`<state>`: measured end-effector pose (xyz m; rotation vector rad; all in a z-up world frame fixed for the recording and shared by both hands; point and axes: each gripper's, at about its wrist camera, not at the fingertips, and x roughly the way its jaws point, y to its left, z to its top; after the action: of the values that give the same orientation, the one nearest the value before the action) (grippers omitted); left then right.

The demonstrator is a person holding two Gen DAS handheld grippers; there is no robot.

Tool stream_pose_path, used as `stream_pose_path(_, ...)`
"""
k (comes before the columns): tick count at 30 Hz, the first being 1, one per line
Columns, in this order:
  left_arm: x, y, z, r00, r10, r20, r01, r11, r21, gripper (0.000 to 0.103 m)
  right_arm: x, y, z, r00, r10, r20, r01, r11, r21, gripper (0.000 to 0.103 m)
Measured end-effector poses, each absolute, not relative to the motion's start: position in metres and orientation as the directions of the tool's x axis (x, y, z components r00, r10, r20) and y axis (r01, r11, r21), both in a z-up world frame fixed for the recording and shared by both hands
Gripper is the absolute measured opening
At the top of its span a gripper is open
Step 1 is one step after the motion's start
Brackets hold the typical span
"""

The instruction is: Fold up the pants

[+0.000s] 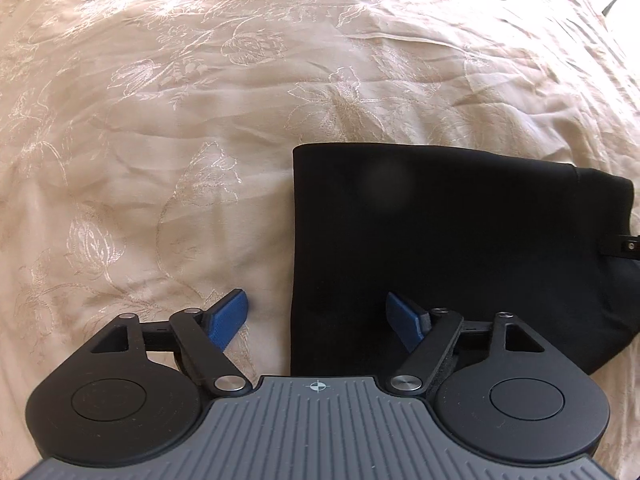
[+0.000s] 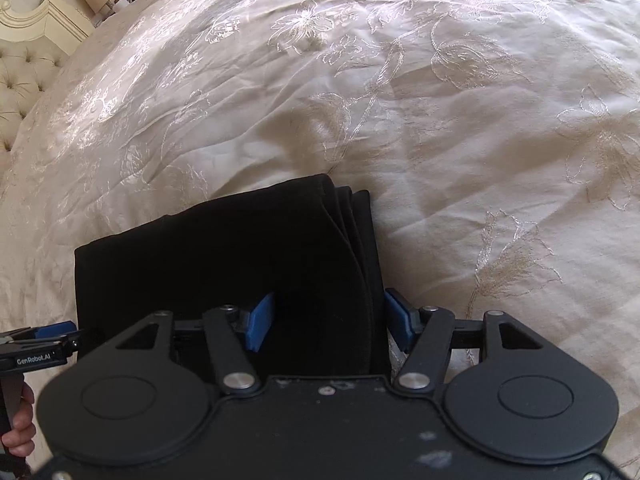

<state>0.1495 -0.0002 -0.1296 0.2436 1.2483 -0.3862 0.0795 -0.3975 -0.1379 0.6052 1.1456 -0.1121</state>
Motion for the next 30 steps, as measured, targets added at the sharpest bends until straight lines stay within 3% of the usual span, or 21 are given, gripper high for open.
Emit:
stream_pose_path(3, 0.154, -0.006, -0.136, 0.261, -0.164, -0.951, 0.429, 0.902, -0.037, 0.089, 0.080, -0.399, -0.141, 0.436, 0.231, -0.870, 0.379, 0.829, 0.410, 0.068)
stream_pose_path(8, 0.162, -0.014, -0.140, 0.243, -0.200, -0.949, 0.429, 0.900, -0.080, 0.091, 0.080, -0.399, -0.143, 0.450, 0.241, -0.860, 0.369, 0.827, 0.425, 0.070)
stream_pose_path(10, 0.162, -0.017, -0.139, 0.235, -0.218, -0.947, 0.421, 0.901, -0.103, 0.085, 0.079, -0.400, -0.142, 0.449, 0.242, -0.860, 0.371, 0.825, 0.426, 0.070)
stream_pose_path(11, 0.161, -0.019, -0.137, 0.230, -0.233, -0.945, 0.423, 0.898, -0.119, 0.073, 0.080, -0.400, -0.141, 0.443, 0.244, -0.863, 0.369, 0.827, 0.424, 0.070)
stream_pose_path(13, 0.154, -0.029, -0.132, 0.251, -0.217, -0.943, 0.432, 0.897, -0.092, 0.059, 0.081, -0.397, -0.137, 0.434, 0.235, -0.870, 0.358, 0.841, 0.406, 0.065)
stream_pose_path(15, 0.145, -0.039, -0.126, 0.297, -0.168, -0.940, 0.450, 0.893, -0.017, 0.029, 0.079, -0.393, -0.130, 0.451, 0.227, -0.863, 0.337, 0.852, 0.401, 0.048)
stream_pose_path(16, 0.141, -0.044, -0.123, 0.319, -0.141, -0.937, 0.456, 0.890, 0.022, 0.023, 0.077, -0.391, -0.125, 0.458, 0.214, -0.863, 0.336, 0.857, 0.391, 0.033)
stream_pose_path(17, 0.137, -0.048, -0.121, 0.337, -0.126, -0.933, 0.461, 0.886, 0.047, 0.021, 0.075, -0.389, -0.120, 0.466, 0.212, -0.859, 0.335, 0.856, 0.393, 0.023)
stream_pose_path(19, 0.131, -0.052, -0.115, 0.360, -0.113, -0.926, 0.455, 0.888, 0.069, 0.017, 0.069, -0.385, -0.109, 0.487, 0.205, -0.849, 0.337, 0.853, 0.399, 0.019)
stream_pose_path(30, 0.100, -0.021, -0.051, 0.448, -0.108, -0.887, 0.383, 0.920, 0.082, 0.013, 0.046, -0.340, -0.053, 0.532, 0.224, -0.817, 0.230, 0.890, 0.393, 0.018)
